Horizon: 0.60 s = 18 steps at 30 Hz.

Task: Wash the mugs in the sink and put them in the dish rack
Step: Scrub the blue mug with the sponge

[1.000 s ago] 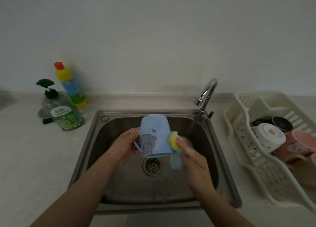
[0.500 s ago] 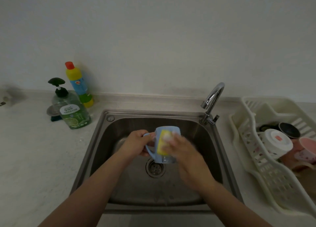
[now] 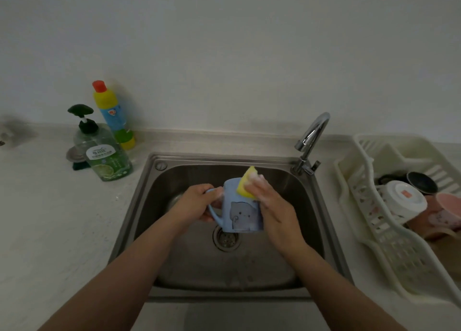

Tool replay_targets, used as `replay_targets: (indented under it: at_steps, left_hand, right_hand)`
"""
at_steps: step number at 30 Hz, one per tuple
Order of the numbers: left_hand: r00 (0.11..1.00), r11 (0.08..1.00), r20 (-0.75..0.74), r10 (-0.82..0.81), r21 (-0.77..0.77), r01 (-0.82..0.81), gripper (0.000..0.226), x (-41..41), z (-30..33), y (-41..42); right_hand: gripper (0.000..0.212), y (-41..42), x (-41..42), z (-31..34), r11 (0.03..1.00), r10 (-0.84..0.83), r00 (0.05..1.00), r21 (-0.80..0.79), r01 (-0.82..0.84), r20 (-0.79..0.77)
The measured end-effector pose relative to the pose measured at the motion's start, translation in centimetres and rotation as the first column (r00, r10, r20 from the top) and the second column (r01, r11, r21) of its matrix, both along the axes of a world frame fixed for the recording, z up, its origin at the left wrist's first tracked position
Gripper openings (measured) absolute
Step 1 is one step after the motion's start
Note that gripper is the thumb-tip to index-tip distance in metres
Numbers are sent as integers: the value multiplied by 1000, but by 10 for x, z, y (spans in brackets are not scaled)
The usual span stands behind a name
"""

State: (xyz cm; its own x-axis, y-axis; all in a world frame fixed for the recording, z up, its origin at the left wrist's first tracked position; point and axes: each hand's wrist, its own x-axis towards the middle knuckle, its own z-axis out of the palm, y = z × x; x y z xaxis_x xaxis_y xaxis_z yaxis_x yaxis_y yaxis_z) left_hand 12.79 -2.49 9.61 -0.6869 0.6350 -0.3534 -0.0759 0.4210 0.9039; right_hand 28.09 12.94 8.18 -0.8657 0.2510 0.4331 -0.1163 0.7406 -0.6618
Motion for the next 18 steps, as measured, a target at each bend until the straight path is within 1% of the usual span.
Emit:
replay_targets:
  at_steps: [1, 2, 3, 5, 6, 8, 9, 10, 11, 12, 13, 14, 15, 16, 17, 18]
  left_hand:
    - [999, 1000, 30, 16, 11, -16, 29, 0, -3, -3]
    - [997, 999, 61, 39, 16, -40, 28, -2, -4, -6]
    - [994, 998, 88, 59, 23, -61, 27, -3, -5, -8]
    - [987, 995, 138, 79, 42, -85, 26, -5, -6, -10]
    - [987, 996, 147, 69, 43, -76, 26, -5, -6, -9]
    - [988, 999, 148, 35, 36, -40, 26, 1, -3, -5]
    - [988, 998, 154, 33, 53, -42, 26, 3, -2, -1]
    - [984, 995, 171, 46, 79, -60, 27, 4, 0, 1]
    - [979, 990, 193, 67, 107, -88, 27, 3, 2, 3]
    - [974, 985, 208, 86, 128, -114, 26, 1, 4, 2]
    - [974, 983, 206, 95, 136, -125, 25, -2, 5, 0]
    - [977, 984, 191, 93, 131, -119, 25, -5, 5, -2]
    - [982, 989, 172, 76, 114, -96, 24, -7, 5, -3]
    - [986, 994, 159, 48, 92, -63, 24, -6, 5, -3]
    - [988, 997, 152, 22, 75, -34, 24, -4, 5, -1]
    - [988, 998, 153, 5, 66, -16, 24, -2, 5, 1]
  right_hand:
    - [38, -6, 4, 0, 997, -43, 999, -68, 44, 6]
    - [37, -14, 12, -4, 993, -45, 999, -108, 45, -4]
    - [39, -24, 25, -9, 988, -39, 999, -152, 37, -10]
    - [50, -34, 46, -17, 973, 14, 998, -229, -29, -65]
    - [48, -31, 41, -13, 980, 25, 997, -193, -40, -80]
    - [36, -18, 17, 2, 992, -120, 988, -36, 117, -93]
    - [33, -13, 12, 9, 987, -157, 984, -35, 155, -80]
    - [33, -13, 11, 15, 988, -147, 987, -50, 144, -60]
    - [35, -18, 16, 17, 980, -106, 993, -177, 94, -54]
    - [37, -23, 23, 9, 981, -79, 993, -184, 62, -86]
    - [39, -25, 34, 1, 981, -49, 995, -191, 33, -82]
    - [40, -25, 42, -6, 988, -17, 998, -155, 7, -62]
    - [39, -21, 39, -7, 990, -26, 999, -140, 20, -42]
    - [37, -17, 28, -4, 989, -46, 997, -144, 38, -54]
    - [35, -15, 17, 6, 985, -102, 992, -148, 91, -68]
    - [33, -12, 11, 17, 985, -153, 983, -91, 144, -100]
